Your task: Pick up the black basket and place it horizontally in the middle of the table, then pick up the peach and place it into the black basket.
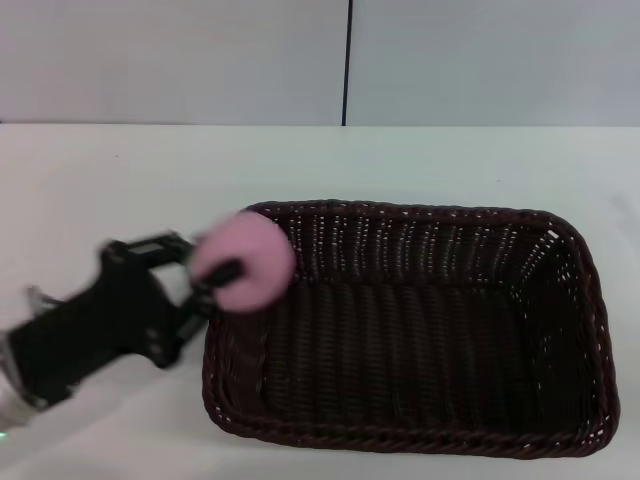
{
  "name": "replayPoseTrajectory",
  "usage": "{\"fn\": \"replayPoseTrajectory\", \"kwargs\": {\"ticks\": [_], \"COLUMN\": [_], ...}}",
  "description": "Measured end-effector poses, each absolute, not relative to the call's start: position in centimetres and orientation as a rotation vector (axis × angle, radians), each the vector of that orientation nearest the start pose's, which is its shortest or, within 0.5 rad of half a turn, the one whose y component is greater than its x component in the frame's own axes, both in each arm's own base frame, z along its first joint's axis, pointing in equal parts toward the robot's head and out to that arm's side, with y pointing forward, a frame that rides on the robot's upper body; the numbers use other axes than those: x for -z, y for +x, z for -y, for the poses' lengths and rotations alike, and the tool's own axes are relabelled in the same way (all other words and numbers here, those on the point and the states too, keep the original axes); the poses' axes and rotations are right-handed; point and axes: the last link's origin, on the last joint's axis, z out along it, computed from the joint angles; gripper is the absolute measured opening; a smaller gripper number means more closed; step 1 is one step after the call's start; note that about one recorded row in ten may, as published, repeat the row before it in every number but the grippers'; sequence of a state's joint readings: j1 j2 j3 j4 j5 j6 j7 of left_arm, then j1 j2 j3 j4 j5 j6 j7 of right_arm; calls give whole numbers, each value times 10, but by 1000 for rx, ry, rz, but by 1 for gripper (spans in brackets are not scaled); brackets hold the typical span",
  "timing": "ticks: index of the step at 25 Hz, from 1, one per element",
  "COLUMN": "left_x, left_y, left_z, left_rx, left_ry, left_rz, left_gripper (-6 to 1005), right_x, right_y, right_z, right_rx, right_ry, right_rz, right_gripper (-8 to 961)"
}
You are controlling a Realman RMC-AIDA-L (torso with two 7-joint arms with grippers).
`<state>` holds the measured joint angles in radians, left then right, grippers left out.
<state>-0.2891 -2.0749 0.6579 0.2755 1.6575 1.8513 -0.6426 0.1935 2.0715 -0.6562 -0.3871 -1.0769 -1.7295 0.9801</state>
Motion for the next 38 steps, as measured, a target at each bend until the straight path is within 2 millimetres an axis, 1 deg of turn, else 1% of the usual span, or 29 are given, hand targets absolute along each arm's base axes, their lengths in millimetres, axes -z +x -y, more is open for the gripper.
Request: {"fn": "replayPoseTrajectory", "kwargs": {"ticks": [3, 5, 9, 15, 19, 21, 23, 25, 26, 27, 28, 29, 31, 32, 36, 38], "left_x": [30, 37, 47, 49, 49, 49, 47, 40, 31, 31, 25, 21, 14, 9, 2, 1], "left_y": [-283, -279, -274, -277, -282, -290, -298, -310, -320, -320, -326, -330, -339, -346, -354, -355], "left_z": [-225, -226, -226, -226, -225, -224, -223, -222, -221, -221, -220, -218, -216, -213, -209, -209], "left_rx": [1237, 1251, 1259, 1232, 1197, 1143, 1097, 1043, 998, 998, 966, 943, 887, 853, 815, 812], "left_ry": [-2409, -2421, -2457, -2453, -2443, -2418, -2361, -2208, -2063, -2063, -1969, -1908, -1769, -1666, -1524, -1507], "left_rz": [255, 281, 288, 309, 329, 333, 342, 360, 354, 354, 353, 355, 374, 406, 447, 449], "left_gripper": [255, 240, 333, 472, 639, 709, 765, 821, 849, 849, 849, 849, 849, 849, 849, 849], "right_x": [-71, -71, -69, -69, -69, -70, -71, -72, -72, -72, -71, -70, -70, -70, -65, -63], "right_y": [325, 325, 325, 327, 328, 330, 332, 336, 341, 341, 346, 348, 349, 349, 352, 354], "right_z": [-248, -248, -248, -248, -249, -248, -247, -246, -245, -245, -245, -245, -246, -247, -251, -255], "right_rx": [-1336, -1337, -1342, -1340, -1328, -1305, -1302, -1301, -1284, -1284, -1253, -1239, -1227, -1216, -1157, -1129], "right_ry": [-1736, -1737, -1736, -1725, -1716, -1694, -1674, -1623, -1557, -1557, -1485, -1455, -1429, -1411, -1377, -1347], "right_rz": [-508, -508, -518, -527, -521, -498, -501, -514, -517, -517, -512, -510, -505, -500, -495, -508], "right_gripper": [666, 666, 667, 667, 667, 667, 667, 667, 667, 667, 667, 667, 667, 667, 666, 666]}}
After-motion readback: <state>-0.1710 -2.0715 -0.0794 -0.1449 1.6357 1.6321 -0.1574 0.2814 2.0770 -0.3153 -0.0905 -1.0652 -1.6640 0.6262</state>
